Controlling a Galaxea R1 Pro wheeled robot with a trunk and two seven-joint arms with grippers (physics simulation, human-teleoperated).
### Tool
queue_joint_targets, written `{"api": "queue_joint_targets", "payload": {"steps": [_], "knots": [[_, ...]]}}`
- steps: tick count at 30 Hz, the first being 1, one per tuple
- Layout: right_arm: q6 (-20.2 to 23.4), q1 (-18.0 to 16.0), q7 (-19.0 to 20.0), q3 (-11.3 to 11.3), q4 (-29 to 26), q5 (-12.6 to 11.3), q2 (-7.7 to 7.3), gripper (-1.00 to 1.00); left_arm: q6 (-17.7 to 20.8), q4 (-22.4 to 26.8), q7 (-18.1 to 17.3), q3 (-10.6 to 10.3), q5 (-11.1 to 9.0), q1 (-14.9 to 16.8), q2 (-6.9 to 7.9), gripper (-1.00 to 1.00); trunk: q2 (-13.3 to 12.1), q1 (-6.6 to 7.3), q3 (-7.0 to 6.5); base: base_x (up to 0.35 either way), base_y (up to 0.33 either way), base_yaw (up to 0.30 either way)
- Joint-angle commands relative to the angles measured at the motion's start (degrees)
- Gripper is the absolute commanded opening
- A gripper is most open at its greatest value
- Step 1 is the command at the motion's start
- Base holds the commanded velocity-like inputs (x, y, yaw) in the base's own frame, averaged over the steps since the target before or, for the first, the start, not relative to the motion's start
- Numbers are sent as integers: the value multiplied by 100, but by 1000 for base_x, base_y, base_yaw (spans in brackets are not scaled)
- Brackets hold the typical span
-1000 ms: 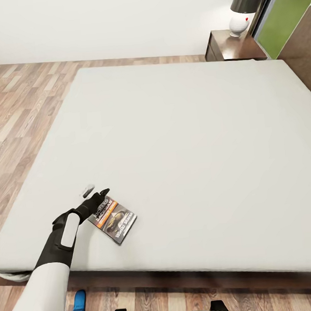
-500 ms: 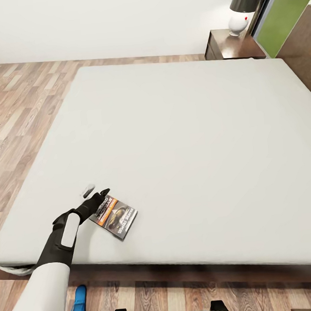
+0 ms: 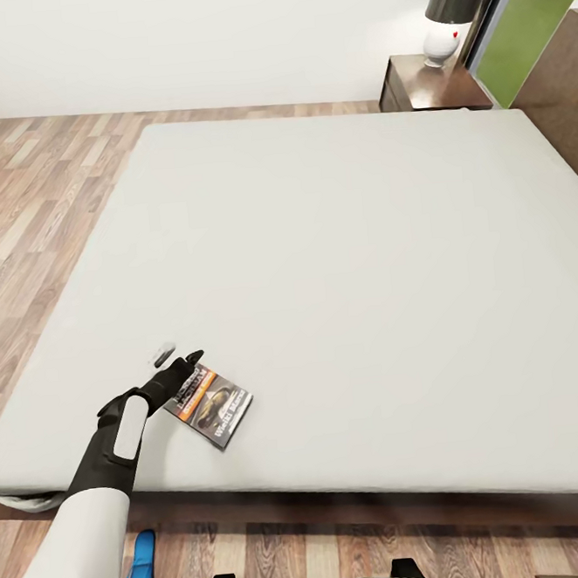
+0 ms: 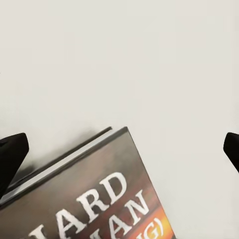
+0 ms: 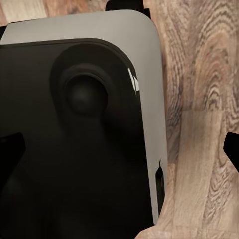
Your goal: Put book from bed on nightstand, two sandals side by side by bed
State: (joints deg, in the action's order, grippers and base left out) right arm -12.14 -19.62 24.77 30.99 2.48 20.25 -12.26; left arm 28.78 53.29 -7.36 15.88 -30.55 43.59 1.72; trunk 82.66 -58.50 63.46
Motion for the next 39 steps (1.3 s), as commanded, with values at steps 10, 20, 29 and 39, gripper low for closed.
{"api": "queue_joint_targets", "payload": {"steps": [10,20,29,39], "knots": [[-38,-7,2,48,24,57,-10,100,66,-29,-2,11,-48,0,-5,100,2,-1,3,0,-2,0],[-34,-7,2,48,24,50,-12,100,67,-29,-5,11,-54,0,-5,100,2,-1,3,0,-25,0],[-35,-7,2,47,24,51,-11,100,67,-29,-4,11,-56,0,-8,100,2,-1,3,-13,-93,0],[-34,-7,2,48,24,51,-10,100,67,-29,-10,14,-56,-1,-9,100,2,-1,3,-87,-3,0]]}}
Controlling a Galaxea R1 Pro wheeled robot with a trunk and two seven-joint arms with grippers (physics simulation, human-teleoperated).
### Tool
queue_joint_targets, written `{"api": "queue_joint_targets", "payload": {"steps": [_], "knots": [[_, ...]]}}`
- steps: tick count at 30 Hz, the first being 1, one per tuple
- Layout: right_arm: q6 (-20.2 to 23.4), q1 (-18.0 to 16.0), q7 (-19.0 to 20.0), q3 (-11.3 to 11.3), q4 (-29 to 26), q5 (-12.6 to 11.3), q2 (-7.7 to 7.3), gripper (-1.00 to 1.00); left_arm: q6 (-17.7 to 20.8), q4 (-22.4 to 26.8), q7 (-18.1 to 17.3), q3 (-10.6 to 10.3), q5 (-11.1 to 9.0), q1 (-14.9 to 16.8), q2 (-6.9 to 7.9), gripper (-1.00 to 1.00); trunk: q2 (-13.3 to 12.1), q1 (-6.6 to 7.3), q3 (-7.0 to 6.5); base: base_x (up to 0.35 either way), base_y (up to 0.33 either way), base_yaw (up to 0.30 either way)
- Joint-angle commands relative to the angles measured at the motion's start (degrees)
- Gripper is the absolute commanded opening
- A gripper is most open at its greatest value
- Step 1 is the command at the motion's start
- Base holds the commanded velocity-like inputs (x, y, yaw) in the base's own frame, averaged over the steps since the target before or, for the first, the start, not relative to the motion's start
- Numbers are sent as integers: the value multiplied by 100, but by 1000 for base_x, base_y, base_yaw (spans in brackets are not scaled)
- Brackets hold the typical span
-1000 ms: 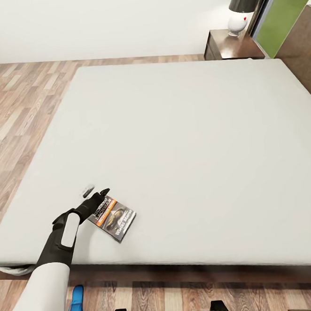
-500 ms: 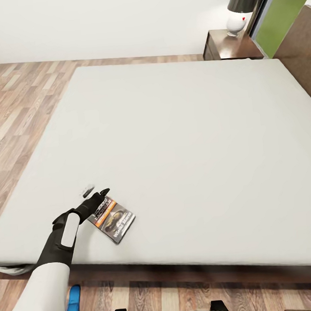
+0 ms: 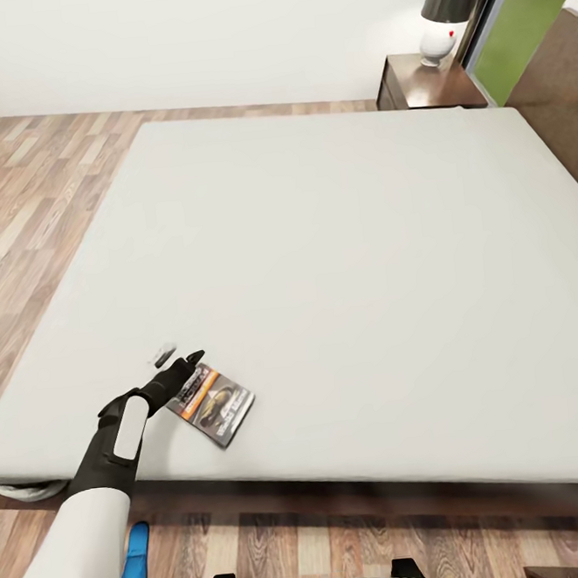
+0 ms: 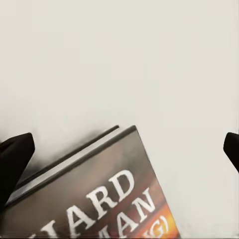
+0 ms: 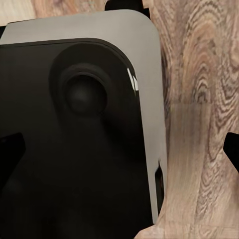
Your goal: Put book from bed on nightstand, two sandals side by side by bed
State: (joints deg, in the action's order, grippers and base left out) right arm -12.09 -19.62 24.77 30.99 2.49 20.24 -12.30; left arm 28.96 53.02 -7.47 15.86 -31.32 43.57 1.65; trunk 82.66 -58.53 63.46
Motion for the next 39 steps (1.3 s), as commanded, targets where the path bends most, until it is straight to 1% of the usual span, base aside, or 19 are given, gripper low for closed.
{"api": "queue_joint_targets", "payload": {"steps": [1,11,17,27,35,39], "knots": [[-39,-7,2,48,24,53,-7,100,48,-2,2,15,20,0,-4,100,2,2,3,-150,0,0],[-39,-7,2,47,24,51,-4,100,46,-2,1,13,20,-5,-1,100,2,2,3,-21,-1,0],[-39,-7,3,46,24,52,-6,100,40,-1,2,13,20,-6,-6,100,2,2,3,0,-135,0],[-39,-7,3,47,24,50,-4,100,40,6,6,19,20,-7,-7,100,2,2,3,0,-13,0],[-39,-7,3,46,24,57,-3,100,40,4,8,14,20,-7,-7,100,2,2,3,-234,0,0],[-41,-7,2,46,24,58,-5,100,40,3,7,14,20,-7,-7,100,2,2,3,-117,0,0]]}}
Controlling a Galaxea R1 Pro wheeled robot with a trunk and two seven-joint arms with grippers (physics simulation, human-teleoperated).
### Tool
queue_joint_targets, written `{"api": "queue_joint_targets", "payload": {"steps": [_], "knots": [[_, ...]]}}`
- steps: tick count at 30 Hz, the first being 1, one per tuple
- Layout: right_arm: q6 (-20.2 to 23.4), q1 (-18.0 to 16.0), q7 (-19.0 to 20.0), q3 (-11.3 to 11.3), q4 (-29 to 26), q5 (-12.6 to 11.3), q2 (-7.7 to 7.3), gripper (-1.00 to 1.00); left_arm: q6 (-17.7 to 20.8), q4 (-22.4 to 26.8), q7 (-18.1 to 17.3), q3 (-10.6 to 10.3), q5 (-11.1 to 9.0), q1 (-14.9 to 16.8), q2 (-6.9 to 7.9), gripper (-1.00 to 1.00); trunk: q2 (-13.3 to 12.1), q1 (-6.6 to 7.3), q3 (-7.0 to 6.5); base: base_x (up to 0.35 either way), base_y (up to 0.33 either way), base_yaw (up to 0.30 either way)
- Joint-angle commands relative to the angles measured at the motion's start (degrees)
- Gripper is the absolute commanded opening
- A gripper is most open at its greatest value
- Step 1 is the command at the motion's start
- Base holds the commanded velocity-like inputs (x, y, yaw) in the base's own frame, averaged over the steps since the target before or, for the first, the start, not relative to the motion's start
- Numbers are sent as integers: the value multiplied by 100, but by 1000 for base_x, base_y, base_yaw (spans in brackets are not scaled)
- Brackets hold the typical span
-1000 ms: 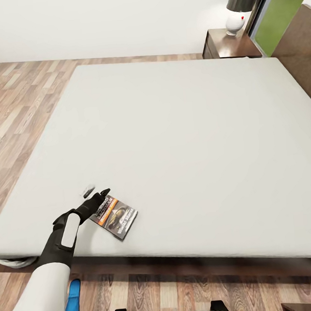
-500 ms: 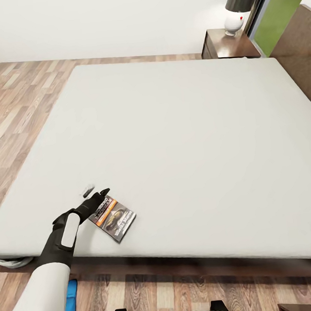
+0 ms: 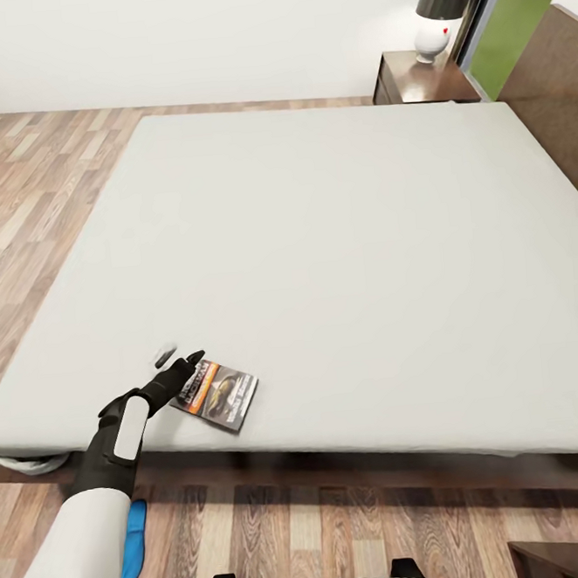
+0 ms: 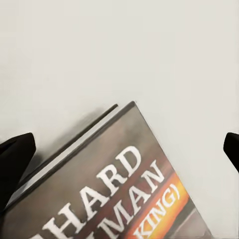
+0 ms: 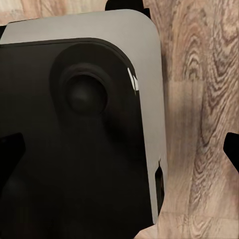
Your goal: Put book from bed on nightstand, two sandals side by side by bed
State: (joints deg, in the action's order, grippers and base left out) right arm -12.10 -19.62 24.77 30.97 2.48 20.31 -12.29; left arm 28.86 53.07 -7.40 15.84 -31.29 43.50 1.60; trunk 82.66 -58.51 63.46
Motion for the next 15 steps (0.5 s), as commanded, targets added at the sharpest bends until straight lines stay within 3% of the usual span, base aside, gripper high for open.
{"api": "queue_joint_targets", "payload": {"steps": [1,15], "knots": [[-39,-7,2,48,24,52,-6,100,50,-4,1,16,18,1,-2,100,2,0,3,-37,0,0],[-38,-7,7,47,24,48,-6,100,50,1,1,15,18,1,-2,100,2,0,3,-5,-28,0]]}}
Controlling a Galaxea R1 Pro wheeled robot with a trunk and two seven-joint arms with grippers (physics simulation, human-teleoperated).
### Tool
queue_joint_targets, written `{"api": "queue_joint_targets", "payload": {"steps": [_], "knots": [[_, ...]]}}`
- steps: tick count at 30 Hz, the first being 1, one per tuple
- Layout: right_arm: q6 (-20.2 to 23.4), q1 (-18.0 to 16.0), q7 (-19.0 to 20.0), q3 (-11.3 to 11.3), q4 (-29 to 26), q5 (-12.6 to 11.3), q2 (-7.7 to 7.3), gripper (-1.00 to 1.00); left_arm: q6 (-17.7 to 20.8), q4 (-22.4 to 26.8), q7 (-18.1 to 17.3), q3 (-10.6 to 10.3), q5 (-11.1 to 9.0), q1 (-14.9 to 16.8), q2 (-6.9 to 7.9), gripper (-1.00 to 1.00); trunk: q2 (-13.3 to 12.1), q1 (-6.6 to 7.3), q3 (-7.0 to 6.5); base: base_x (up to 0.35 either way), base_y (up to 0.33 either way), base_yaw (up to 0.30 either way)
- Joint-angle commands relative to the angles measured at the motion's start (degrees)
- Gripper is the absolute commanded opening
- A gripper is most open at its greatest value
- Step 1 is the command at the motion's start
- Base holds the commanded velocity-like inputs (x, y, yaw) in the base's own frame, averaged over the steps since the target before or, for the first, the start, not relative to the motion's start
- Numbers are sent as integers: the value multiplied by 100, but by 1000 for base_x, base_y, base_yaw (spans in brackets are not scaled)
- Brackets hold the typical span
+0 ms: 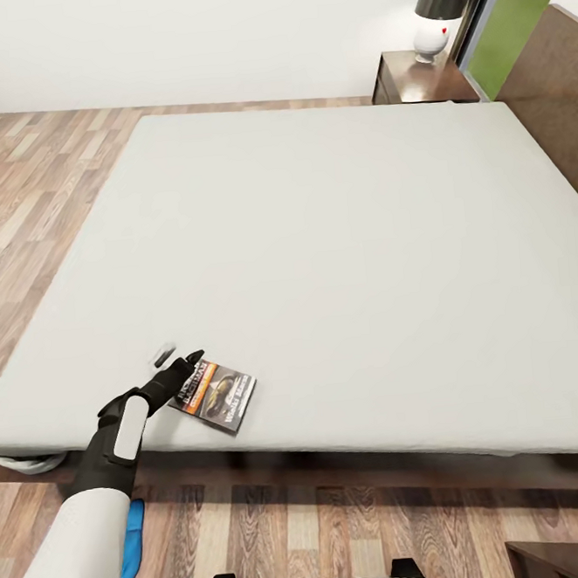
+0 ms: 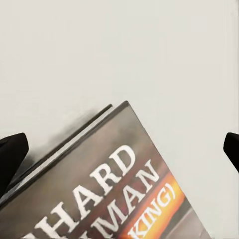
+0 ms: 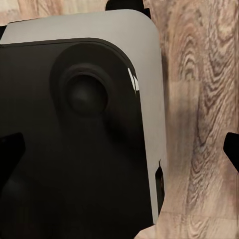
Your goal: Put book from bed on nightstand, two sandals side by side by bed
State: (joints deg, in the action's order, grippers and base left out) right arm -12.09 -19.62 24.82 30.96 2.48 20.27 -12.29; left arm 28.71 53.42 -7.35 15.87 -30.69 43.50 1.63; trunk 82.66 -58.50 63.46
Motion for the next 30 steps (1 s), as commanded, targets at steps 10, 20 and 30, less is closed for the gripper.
{"api": "queue_joint_targets", "payload": {"steps": [10,20,30], "knots": [[-39,-7,5,47,25,50,-3,100,65,-33,-8,13,-42,0,-5,100,2,-1,3,0,-71,0],[-39,-7,14,50,25,51,-5,100,64,-33,-11,13,-42,0,-5,100,2,-1,3,0,-1,0],[-39,-7,14,50,25,52,-5,100,64,-33,-7,13,-42,0,-5,100,2,-1,3,0,-31,0]]}}
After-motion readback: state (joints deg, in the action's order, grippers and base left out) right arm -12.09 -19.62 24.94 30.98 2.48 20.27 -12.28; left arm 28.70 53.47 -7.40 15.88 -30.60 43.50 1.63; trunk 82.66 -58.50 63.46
